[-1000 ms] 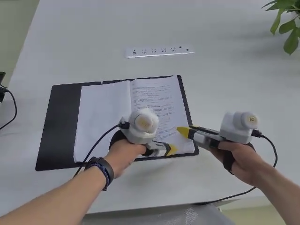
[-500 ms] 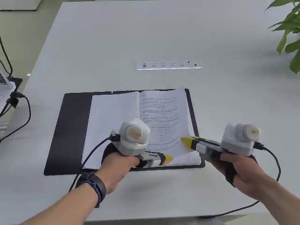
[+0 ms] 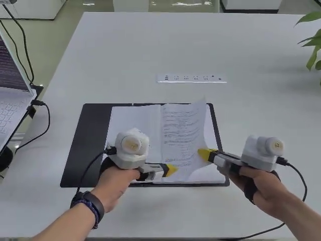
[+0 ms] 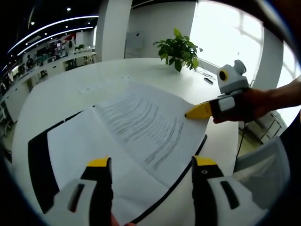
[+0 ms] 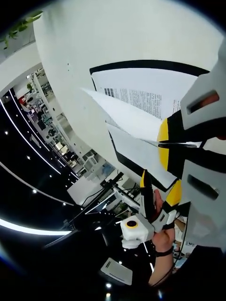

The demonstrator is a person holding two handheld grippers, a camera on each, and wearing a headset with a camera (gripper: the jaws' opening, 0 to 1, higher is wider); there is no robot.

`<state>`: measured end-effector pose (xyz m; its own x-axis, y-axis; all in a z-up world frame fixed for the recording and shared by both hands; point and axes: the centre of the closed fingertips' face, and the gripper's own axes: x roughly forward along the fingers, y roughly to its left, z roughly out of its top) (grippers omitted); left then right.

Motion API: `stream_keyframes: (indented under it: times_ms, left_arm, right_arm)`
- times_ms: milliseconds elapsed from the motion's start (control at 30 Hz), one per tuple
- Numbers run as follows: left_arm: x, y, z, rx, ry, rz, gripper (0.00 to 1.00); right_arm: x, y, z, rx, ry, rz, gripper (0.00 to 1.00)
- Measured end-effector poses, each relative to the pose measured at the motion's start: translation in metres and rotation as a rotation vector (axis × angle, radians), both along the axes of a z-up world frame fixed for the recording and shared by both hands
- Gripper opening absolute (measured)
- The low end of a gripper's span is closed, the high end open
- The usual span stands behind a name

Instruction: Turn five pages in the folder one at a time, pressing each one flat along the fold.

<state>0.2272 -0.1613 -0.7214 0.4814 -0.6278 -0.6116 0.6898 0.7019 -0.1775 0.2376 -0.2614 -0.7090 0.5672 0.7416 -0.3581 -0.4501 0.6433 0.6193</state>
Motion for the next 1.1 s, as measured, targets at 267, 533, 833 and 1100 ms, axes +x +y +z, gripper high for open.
stream_keyframes:
  times_ms: [267,533,833,1100]
  left_arm:
    - [0.000,0.033,0.012,-0.013,-0.026,0.059,0.69]
    - [-0.008,0.073,0.009,-0.009,-0.022,0.121,0.70]
    - [-0.015,0.112,0.016,-0.002,-0.041,0.173,0.70]
    - [-0.027,0.143,0.011,-0.002,-0.033,0.219,0.71]
  right_arm:
    - [0.001,0.027,0.009,0.006,-0.009,0.029,0.00]
    - [0.001,0.063,0.015,0.015,-0.020,0.085,0.00]
    - [0.002,0.104,0.024,0.034,-0.034,0.134,0.00]
    - [-0.004,0.145,0.030,0.056,-0.035,0.191,0.00]
